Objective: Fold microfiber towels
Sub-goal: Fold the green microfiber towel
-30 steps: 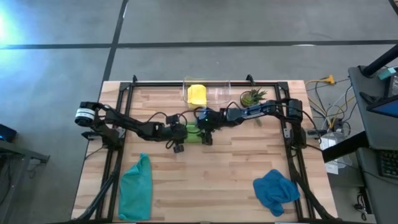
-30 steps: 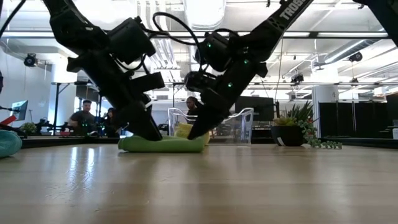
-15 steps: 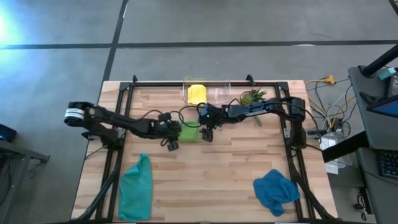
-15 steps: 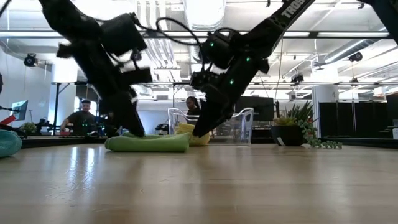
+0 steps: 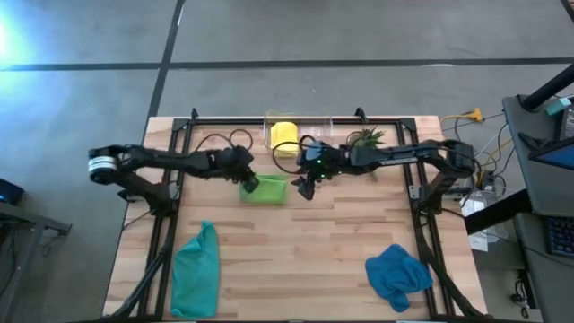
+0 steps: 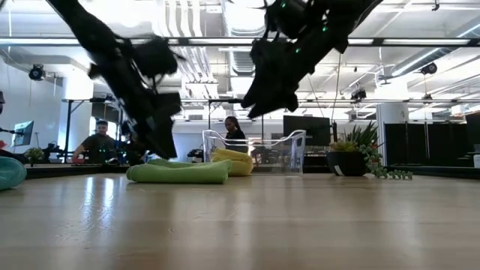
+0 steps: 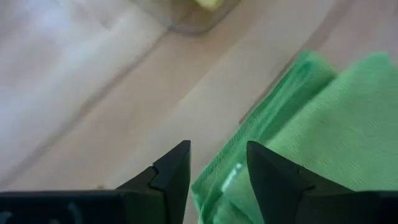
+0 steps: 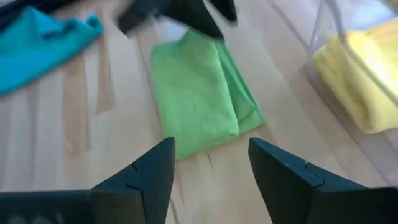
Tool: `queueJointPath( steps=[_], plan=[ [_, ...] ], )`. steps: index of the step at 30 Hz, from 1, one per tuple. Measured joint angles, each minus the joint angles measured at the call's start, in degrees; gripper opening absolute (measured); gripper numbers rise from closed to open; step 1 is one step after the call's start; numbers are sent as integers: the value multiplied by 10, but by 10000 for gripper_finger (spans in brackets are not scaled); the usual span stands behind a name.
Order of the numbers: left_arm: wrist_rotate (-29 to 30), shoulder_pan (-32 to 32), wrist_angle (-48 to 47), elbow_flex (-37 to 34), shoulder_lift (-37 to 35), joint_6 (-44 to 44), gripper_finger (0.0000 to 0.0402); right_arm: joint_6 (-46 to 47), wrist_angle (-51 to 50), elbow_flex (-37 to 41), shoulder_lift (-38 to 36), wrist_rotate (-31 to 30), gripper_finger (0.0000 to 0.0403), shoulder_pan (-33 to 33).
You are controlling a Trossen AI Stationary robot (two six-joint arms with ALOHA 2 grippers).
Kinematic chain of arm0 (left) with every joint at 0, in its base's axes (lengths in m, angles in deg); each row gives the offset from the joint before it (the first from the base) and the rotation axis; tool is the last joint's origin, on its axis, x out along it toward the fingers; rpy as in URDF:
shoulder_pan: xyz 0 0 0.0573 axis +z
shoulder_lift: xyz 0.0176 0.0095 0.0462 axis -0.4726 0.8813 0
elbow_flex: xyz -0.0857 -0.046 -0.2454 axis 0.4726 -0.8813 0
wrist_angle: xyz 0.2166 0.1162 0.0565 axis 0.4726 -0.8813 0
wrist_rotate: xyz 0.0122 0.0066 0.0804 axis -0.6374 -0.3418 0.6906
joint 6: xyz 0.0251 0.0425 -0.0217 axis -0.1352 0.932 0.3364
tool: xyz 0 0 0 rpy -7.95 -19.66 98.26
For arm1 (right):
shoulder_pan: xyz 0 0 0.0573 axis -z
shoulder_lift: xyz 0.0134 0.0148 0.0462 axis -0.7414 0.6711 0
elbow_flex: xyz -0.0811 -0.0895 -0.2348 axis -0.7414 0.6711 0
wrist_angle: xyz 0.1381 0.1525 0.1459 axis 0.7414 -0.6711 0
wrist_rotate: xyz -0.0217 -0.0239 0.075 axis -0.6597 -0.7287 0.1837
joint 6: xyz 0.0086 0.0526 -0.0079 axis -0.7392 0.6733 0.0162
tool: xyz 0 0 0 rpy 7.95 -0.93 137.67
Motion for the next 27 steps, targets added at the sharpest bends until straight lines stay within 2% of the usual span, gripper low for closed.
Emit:
queueJointPath(
  steps=[6, 10, 13, 20, 27],
  plan=[
    [-62, 43, 13, 52, 101, -9, 111, 45, -4, 29, -53, -2, 194, -12],
    [-141, 38, 9, 95, 158, 17, 69, 74, -4, 49, -78, -2, 194, -23],
    [-167, 20, 9, 116, 194, 16, 44, 101, -7, 66, -91, 0, 194, -36],
    [-179, -40, 15, 119, 213, 1, 15, 182, -6, 101, -116, 20, 194, -89],
    [-274, -92, 16, 117, 211, -45, 12, 232, 4, 111, -117, 17, 194, -168]
  ],
)
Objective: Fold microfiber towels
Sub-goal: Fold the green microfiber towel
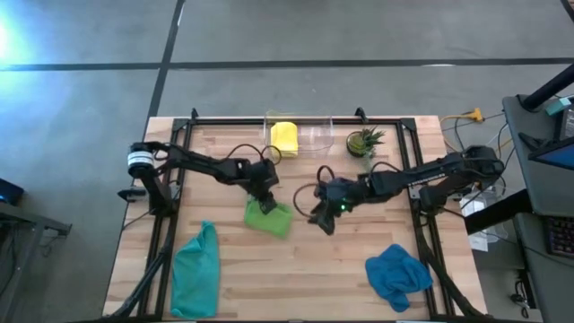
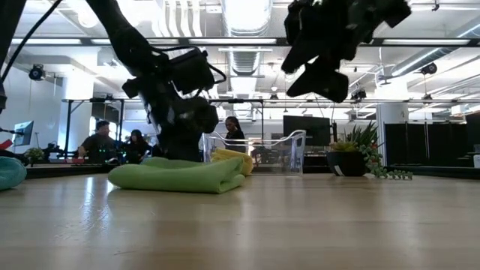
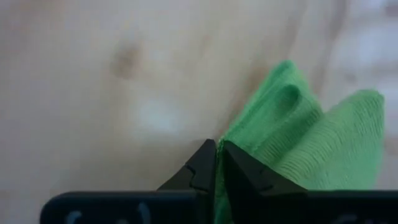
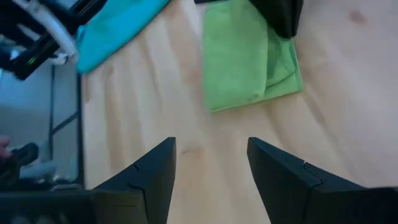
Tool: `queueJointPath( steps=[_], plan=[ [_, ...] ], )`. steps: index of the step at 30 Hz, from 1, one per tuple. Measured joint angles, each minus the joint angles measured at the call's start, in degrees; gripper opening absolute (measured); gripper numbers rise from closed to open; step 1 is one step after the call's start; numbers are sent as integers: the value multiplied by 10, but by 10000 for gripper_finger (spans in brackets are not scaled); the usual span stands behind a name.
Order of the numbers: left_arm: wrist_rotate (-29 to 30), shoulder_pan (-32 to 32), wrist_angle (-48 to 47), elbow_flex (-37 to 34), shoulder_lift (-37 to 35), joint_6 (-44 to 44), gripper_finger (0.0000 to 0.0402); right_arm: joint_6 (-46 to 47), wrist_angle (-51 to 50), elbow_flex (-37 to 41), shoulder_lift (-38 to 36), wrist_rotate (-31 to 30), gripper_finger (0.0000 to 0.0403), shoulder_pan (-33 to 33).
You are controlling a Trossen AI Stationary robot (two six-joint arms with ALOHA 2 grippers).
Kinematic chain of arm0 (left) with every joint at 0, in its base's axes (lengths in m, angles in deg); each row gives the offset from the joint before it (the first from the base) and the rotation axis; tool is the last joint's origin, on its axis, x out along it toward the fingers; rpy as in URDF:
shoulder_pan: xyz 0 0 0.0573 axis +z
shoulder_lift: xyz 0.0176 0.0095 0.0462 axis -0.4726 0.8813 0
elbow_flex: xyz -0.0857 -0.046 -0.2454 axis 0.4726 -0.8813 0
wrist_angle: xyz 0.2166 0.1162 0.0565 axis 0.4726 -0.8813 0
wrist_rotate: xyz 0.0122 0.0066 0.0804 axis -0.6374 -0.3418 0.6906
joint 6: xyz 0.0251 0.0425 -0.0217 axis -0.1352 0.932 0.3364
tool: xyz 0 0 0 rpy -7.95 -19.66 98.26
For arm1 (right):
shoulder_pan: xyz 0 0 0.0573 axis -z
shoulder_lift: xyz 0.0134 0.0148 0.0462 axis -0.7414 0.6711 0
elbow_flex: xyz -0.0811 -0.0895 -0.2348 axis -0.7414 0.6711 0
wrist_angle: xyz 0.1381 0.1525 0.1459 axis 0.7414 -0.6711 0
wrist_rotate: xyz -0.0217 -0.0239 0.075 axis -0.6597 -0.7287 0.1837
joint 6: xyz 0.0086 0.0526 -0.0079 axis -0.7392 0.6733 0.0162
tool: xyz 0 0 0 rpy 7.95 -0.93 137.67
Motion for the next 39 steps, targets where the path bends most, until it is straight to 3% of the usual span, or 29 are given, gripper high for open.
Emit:
queueJointPath(
  steps=[3, 10, 17, 23, 27, 32, 39],
  plan=[
    [-36, -5, -4, -1, -18, -22, 12, 7, 19, 1, 0, -2, 194, -28],
    [16, 12, -12, -9, -148, -26, 12, -8, 134, 19, 5, -66, 194, -69],
    [11, -15, -62, -74, -269, -2, 12, 43, 175, 29, 43, -76, 194, -53],
    [25, -75, -26, -155, -352, -142, 12, 176, 174, 37, 95, -66, 194, -33],
    [60, -112, 26, -187, -367, -226, 12, 244, 194, 38, 140, -13, 194, -6],
    [87, -121, 106, -187, -344, -270, 12, 242, 258, 36, 193, 60, 194, 13],
    [88, -121, 110, -173, -304, -271, 12, 218, 314, 30, 216, 64, 194, 16]
  ],
)
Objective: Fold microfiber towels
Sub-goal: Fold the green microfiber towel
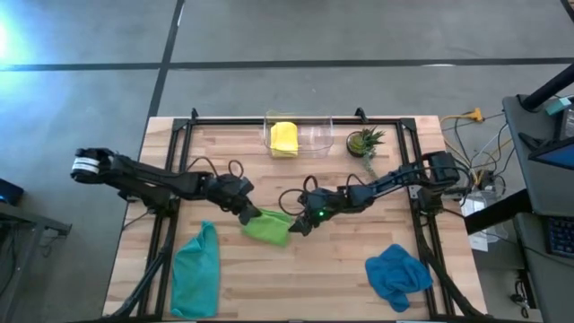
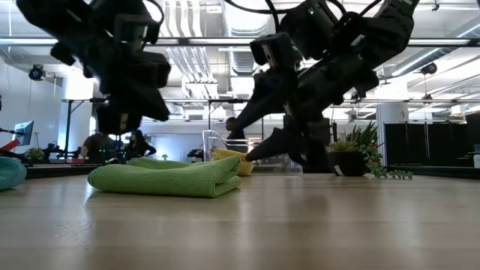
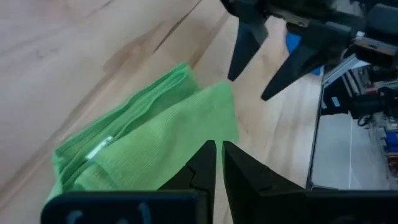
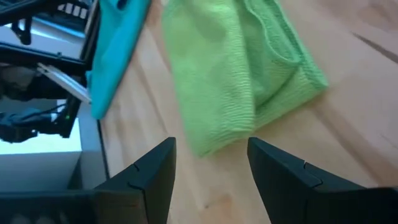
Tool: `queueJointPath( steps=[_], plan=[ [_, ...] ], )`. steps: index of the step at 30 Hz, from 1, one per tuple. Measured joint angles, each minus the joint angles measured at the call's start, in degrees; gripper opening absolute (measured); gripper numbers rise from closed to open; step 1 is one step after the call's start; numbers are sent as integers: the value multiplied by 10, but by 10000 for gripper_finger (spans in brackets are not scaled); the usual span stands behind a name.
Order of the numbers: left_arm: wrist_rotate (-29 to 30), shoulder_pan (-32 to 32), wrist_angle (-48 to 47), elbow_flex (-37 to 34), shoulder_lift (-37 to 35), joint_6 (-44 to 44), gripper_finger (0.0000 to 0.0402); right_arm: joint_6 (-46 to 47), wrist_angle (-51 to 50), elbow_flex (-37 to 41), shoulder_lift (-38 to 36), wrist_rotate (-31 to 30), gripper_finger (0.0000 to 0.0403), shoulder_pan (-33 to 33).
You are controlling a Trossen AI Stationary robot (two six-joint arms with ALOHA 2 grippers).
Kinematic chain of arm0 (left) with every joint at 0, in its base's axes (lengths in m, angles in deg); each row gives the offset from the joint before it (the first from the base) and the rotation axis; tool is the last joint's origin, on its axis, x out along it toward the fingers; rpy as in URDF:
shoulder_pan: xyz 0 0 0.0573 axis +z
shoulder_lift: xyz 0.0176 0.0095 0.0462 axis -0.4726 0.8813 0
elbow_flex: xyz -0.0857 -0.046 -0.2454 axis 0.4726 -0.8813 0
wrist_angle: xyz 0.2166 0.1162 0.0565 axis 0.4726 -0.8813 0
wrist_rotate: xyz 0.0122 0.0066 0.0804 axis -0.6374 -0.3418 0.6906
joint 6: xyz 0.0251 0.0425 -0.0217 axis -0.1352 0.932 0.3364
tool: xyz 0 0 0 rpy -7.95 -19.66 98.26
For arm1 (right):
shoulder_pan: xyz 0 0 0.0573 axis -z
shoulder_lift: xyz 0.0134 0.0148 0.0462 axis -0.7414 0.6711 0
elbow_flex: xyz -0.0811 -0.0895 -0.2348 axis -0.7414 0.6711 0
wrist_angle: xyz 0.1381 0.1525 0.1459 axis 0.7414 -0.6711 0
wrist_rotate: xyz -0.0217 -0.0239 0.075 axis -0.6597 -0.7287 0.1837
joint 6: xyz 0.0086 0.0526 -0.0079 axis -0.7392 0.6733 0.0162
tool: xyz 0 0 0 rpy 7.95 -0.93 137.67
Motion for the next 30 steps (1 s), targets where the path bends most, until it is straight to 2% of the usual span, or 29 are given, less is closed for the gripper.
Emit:
queueJointPath(
  steps=[6, 10, 14, 17, 20, 24, 30],
  plan=[
    [1, 0, -1, -1, 14, 4, 12, 15, -10, 0, 7, -6, 194, 14],
    [-3, 0, -7, -2, 18, 37, 12, 13, -17, -15, 9, -6, 194, 20],
    [-3, 0, -33, -3, 28, 101, 12, -9, -84, -40, 9, -6, 194, 20],
    [-3, 0, -33, -3, 31, 193, 19, -21, -100, -49, 9, -6, 194, 20],
    [-3, 2, -33, -3, 28, 291, 42, -22, -99, -55, 9, -7, 194, 20],
    [-1, 4, -36, -3, 23, 384, 93, -42, -99, -63, 9, -12, 194, 20],
    [21, 5, -75, -5, 52, 426, 167, -95, -114, -80, 11, -30, 194, 13]
  ],
)
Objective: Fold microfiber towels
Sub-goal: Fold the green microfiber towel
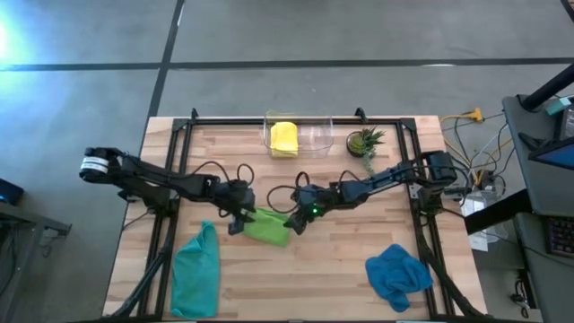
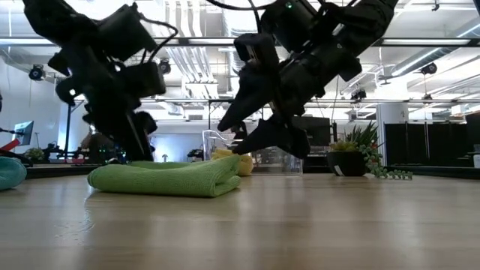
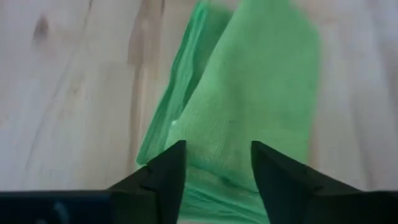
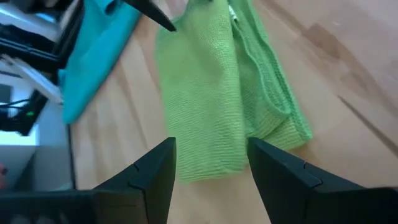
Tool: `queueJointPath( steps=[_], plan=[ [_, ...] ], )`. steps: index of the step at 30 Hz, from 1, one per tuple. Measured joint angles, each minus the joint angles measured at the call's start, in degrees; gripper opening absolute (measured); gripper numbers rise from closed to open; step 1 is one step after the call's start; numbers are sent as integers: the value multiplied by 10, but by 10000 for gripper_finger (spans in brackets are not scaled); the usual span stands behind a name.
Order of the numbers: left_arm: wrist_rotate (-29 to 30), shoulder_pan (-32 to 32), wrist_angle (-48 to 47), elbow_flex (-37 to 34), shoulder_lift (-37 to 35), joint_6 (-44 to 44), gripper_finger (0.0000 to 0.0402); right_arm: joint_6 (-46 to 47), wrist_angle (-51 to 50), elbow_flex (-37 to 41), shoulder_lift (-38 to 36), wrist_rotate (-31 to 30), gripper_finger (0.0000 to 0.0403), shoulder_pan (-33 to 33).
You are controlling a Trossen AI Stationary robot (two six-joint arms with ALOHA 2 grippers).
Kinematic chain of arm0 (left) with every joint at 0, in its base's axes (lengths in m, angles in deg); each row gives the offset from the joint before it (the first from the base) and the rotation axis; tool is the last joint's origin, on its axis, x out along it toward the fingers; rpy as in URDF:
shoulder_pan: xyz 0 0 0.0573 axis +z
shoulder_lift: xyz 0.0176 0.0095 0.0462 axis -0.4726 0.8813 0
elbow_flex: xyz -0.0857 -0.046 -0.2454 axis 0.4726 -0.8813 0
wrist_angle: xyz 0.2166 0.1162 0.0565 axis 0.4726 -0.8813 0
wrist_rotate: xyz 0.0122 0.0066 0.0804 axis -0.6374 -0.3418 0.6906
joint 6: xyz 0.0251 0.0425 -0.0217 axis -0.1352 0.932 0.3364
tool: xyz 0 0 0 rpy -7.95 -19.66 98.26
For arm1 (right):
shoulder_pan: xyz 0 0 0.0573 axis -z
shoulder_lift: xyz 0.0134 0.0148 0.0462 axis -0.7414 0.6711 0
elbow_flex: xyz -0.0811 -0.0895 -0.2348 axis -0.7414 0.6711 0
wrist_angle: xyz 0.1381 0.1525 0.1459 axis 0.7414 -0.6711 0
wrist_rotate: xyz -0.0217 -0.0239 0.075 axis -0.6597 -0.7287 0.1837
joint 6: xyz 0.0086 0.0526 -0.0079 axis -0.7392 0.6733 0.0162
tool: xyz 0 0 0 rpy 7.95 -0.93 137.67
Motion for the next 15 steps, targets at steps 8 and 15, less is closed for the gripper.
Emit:
queueJointPath(
  steps=[8, 15],
  plan=[
    [12, 0, 6, 1, 52, -18, 195, -7, -81, -72, 51, 3, 182, -6],
    [8, 0, 2, 2, 51, -35, 196, -6, -156, -147, 95, 3, 130, -10]
  ],
)
